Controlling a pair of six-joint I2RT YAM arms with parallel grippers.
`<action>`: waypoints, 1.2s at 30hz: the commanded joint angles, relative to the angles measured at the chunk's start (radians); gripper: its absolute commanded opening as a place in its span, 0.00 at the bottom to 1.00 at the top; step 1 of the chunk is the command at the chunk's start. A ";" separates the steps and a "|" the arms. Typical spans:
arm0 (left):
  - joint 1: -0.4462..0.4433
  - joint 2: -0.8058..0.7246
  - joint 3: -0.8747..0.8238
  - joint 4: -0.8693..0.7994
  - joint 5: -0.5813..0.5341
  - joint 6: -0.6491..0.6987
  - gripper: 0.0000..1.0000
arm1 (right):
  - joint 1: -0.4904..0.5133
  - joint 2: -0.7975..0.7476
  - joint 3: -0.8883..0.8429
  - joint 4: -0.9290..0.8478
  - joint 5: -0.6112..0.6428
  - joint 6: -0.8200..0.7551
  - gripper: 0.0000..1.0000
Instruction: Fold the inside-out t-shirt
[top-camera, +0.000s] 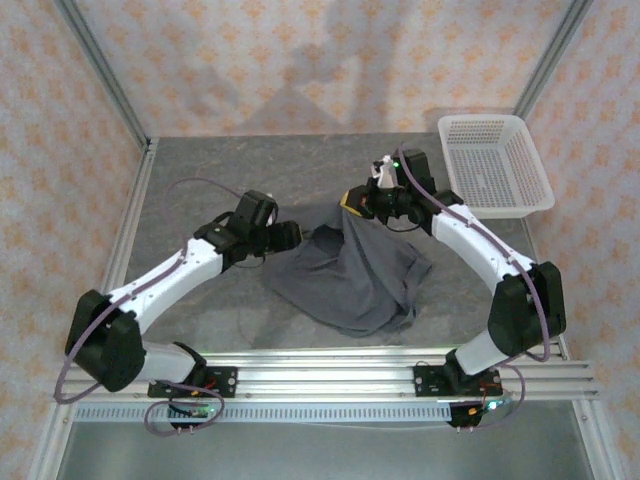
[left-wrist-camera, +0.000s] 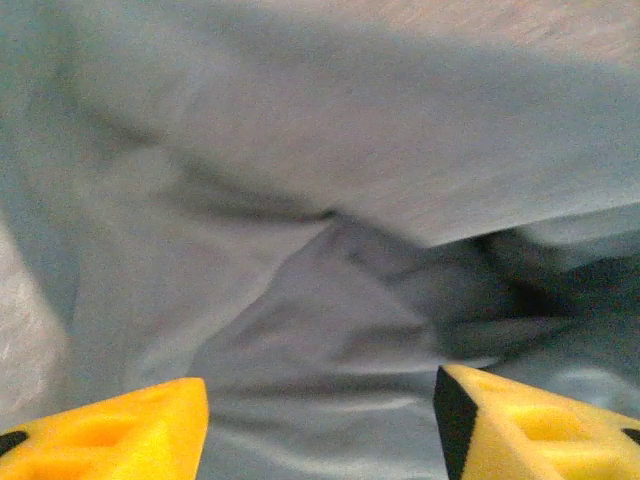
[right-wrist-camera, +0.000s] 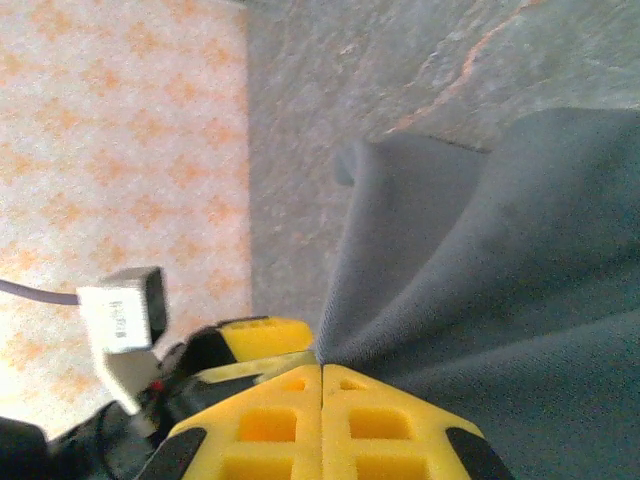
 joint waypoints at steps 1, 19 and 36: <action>-0.026 0.055 0.036 0.070 -0.056 0.185 0.65 | 0.002 -0.052 0.071 0.056 -0.061 0.036 0.00; -0.070 0.402 0.255 0.270 -0.067 0.403 0.58 | 0.022 -0.102 0.160 -0.019 0.000 0.051 0.00; 0.049 0.209 0.551 -0.361 0.537 0.161 0.00 | -0.148 -0.049 0.087 -0.177 0.357 -0.233 0.40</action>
